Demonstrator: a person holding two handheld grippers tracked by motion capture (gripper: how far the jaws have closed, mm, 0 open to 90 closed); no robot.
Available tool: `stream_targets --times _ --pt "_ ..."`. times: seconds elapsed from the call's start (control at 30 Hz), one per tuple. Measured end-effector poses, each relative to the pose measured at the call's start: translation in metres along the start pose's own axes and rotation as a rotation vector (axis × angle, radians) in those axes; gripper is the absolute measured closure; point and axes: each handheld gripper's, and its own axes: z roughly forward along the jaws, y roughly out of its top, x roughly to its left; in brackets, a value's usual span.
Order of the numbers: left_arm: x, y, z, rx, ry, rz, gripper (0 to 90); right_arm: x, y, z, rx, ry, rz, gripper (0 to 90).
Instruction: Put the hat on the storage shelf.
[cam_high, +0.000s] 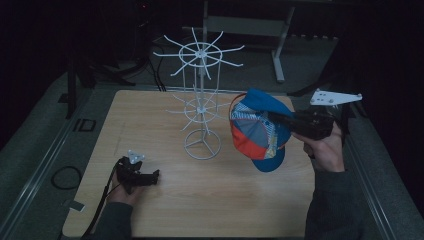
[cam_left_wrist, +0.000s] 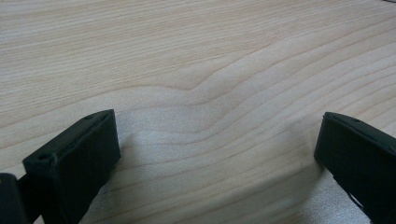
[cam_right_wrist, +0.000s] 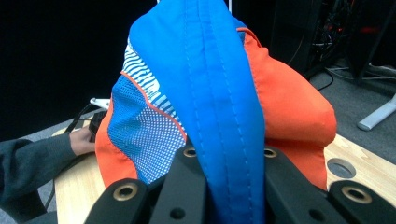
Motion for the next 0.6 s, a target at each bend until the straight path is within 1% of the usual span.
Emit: stream_targets --times 0.23,0.43,0.6 --pt "0.0000 0.0000 0.0000 0.000 0.000 0.000 0.2 0.0004 0.0041 0.0006 -0.012 0.000 -0.003 88.2" --pt "0.0000 0.0000 0.0000 0.000 0.000 0.000 0.2 0.0001 0.0055 -0.0021 -0.038 0.001 -0.001 88.2" --pt "0.0000 0.0000 0.0000 0.000 0.000 0.000 0.2 0.0000 0.0083 -0.0044 -0.049 -0.008 0.000 88.2"
